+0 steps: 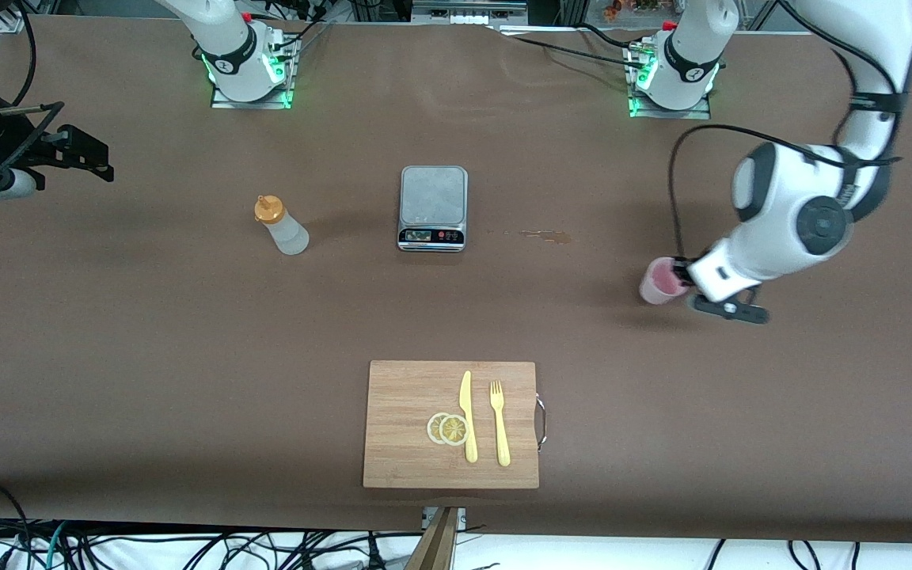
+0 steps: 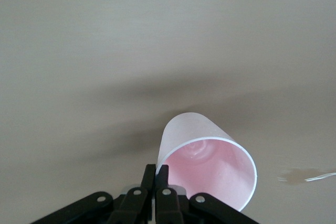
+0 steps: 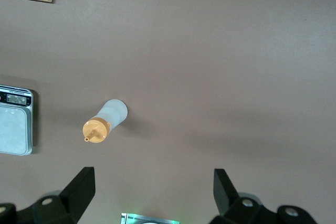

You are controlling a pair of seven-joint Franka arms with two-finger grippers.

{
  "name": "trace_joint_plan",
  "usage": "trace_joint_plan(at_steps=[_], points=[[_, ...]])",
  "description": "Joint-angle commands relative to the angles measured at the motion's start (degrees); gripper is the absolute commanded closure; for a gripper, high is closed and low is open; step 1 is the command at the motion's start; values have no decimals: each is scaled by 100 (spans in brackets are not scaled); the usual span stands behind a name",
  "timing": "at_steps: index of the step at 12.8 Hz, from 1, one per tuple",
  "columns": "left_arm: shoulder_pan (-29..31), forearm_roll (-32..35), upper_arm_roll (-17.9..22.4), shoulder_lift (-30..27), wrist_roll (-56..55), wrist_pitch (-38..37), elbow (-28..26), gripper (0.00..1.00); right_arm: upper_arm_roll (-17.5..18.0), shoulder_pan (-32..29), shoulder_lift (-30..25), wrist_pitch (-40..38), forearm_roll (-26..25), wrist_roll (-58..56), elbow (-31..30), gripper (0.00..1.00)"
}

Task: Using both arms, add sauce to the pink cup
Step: 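Lift the pink cup with the left gripper and carry it to the scale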

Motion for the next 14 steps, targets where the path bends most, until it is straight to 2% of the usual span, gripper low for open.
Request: trace_joint_plan(at_steps=[1, 4, 8, 12, 14], points=[[-702, -289, -234, -93, -989, -362, 163, 100, 13, -37, 15, -79, 87, 55, 61, 0], [-1510, -457, -525, 29, -2283, -363, 426, 100, 13, -37, 15, -87, 87, 47, 61, 0], [-2487, -685, -578, 494, -3549, -319, 856, 100, 4, -37, 15, -87, 87, 47, 61, 0], [-3068, -1046, -570, 925, -4034, -292, 1349, 100, 4, -37, 15, -87, 87, 38, 61, 0], [-3209, -1142, -570, 1057, -4070, 83, 1402, 100, 4, -37, 15, -87, 87, 38, 61, 0]])
